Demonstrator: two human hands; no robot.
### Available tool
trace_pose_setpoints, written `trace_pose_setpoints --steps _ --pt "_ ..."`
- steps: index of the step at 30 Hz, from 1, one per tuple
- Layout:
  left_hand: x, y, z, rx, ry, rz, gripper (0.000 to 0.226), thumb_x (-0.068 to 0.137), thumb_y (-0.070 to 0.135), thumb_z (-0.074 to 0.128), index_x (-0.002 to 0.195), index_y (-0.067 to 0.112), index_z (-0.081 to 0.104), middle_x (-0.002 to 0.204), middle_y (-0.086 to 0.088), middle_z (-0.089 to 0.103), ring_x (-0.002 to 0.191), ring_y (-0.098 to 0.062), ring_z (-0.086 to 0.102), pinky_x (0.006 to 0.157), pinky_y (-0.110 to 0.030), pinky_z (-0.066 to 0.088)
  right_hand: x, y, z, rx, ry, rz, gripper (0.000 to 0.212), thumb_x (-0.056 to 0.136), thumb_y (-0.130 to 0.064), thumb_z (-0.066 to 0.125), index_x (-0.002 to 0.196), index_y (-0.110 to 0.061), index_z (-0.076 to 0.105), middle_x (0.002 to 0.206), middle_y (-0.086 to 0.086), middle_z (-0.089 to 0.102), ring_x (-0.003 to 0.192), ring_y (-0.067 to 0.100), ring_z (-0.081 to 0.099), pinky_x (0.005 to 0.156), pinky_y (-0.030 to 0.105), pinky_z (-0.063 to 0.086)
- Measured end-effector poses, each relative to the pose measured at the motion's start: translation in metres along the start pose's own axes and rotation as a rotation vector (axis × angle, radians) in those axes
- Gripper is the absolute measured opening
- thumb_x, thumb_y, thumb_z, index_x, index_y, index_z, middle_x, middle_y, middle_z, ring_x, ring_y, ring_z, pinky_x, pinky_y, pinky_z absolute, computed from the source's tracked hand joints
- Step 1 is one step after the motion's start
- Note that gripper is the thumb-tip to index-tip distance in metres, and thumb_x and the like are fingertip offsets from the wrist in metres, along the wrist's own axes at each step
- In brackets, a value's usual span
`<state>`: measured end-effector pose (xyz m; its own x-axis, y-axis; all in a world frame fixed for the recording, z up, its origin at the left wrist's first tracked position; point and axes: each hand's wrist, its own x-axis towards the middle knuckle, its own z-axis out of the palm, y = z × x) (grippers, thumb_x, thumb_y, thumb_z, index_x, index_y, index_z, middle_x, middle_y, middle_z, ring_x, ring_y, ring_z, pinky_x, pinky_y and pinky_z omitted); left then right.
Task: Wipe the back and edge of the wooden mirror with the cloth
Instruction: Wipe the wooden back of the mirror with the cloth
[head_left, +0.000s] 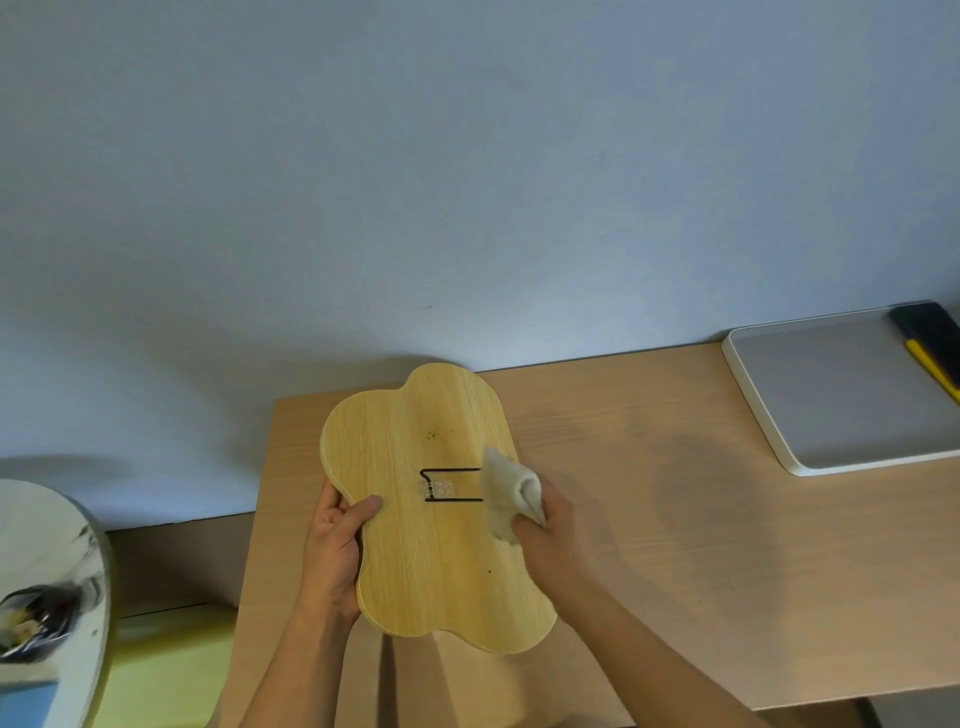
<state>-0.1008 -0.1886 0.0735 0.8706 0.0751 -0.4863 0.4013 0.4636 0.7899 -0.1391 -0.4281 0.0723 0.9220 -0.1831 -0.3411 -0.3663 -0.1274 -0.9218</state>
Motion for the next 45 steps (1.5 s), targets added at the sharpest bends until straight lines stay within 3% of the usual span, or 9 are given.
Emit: trace_pose_setpoints --steps 2,5,11,15,20,27,35,40,45 --pt "-0.001 0.001 0.001 -0.017 -0.014 0.003 0.059 0.085 -0.004 0.066 0.136 0.025 0.067 0.124 -0.01 0.077 0.106 -0.033 0.075 0.085 -0.054 0.063 0.008 -0.043 0.028 -0.01 -0.092 -0.246 0.064 0.089 0.004 0.049 0.133 -0.041 0.06 0.119 -0.027 0.07 0.11 -0.002 0.066 0.088 0.015 0.055" --pt "-0.001 0.002 0.002 -0.038 -0.051 0.008 0.064 0.085 -0.003 0.066 0.142 0.026 0.063 0.129 -0.014 0.075 0.106 -0.033 0.076 0.084 -0.05 0.063 0.035 -0.077 0.077 -0.152 -0.226 -0.586 0.071 0.087 0.018 0.047 0.145 -0.023 0.054 0.156 0.004 0.05 0.144 0.02 0.045 0.118 0.034 0.038" --pt "0.005 0.005 -0.004 -0.03 -0.06 0.008 0.066 0.086 -0.005 0.064 0.143 0.027 0.062 0.138 -0.017 0.07 0.12 -0.036 0.07 0.091 -0.05 0.061 0.096 -0.066 0.095 -0.474 -0.593 -0.743 0.061 0.088 0.019 0.054 0.139 -0.012 0.062 0.159 0.011 0.044 0.152 0.027 0.03 0.12 0.05 0.035" --pt "0.012 0.009 -0.008 0.008 -0.032 -0.004 0.063 0.083 -0.005 0.068 0.139 0.023 0.064 0.133 -0.015 0.073 0.108 -0.034 0.074 0.083 -0.05 0.064 0.124 -0.035 0.055 -0.616 -0.47 -0.614 0.068 0.088 0.023 0.056 0.14 -0.021 0.062 0.16 0.0 0.043 0.15 0.018 0.034 0.115 0.038 0.042" --pt "0.013 0.01 -0.013 -0.002 -0.01 -0.011 0.064 0.079 -0.004 0.07 0.137 0.023 0.065 0.126 -0.009 0.076 0.102 -0.028 0.077 0.077 -0.044 0.066 0.135 0.008 0.007 -0.731 -0.36 -0.356 0.075 0.088 0.022 0.05 0.148 -0.023 0.052 0.163 -0.004 0.037 0.148 0.02 0.036 0.104 0.009 0.022" --pt "0.012 0.009 -0.013 0.012 -0.001 -0.014 0.06 0.081 -0.003 0.068 0.133 0.025 0.068 0.126 -0.009 0.077 0.104 -0.029 0.076 0.082 -0.048 0.063 0.129 -0.021 0.003 -0.643 -0.168 -0.343 0.074 0.085 0.019 0.046 0.14 -0.028 0.061 0.154 -0.001 0.052 0.138 0.021 0.052 0.109 0.026 0.04" --pt "0.011 0.009 -0.011 0.004 -0.022 -0.003 0.064 0.083 -0.004 0.066 0.139 0.027 0.065 0.125 -0.007 0.078 0.101 -0.027 0.078 0.083 -0.047 0.065 0.112 -0.054 0.081 -0.576 -0.551 -0.732 0.061 0.089 0.018 0.06 0.137 -0.018 0.064 0.159 0.004 0.045 0.148 0.023 0.039 0.11 0.038 0.048" --pt "0.012 0.009 -0.01 0.033 -0.007 -0.011 0.059 0.079 -0.002 0.068 0.13 0.027 0.07 0.121 -0.006 0.079 0.099 -0.026 0.078 0.083 -0.049 0.064 0.129 -0.005 0.019 -0.718 -0.352 -0.438 0.072 0.086 0.021 0.053 0.139 -0.027 0.062 0.16 -0.009 0.043 0.142 0.016 0.045 0.1 0.011 0.032" --pt "0.01 0.012 -0.006 0.043 0.003 -0.01 0.057 0.077 -0.001 0.069 0.126 0.028 0.072 0.117 -0.006 0.079 0.099 -0.028 0.076 0.088 -0.054 0.059 0.144 0.0 -0.016 -0.78 -0.287 -0.142 0.048 0.097 0.002 0.052 0.132 -0.027 0.065 0.137 -0.011 0.062 0.119 0.02 0.065 0.08 0.019 0.052"
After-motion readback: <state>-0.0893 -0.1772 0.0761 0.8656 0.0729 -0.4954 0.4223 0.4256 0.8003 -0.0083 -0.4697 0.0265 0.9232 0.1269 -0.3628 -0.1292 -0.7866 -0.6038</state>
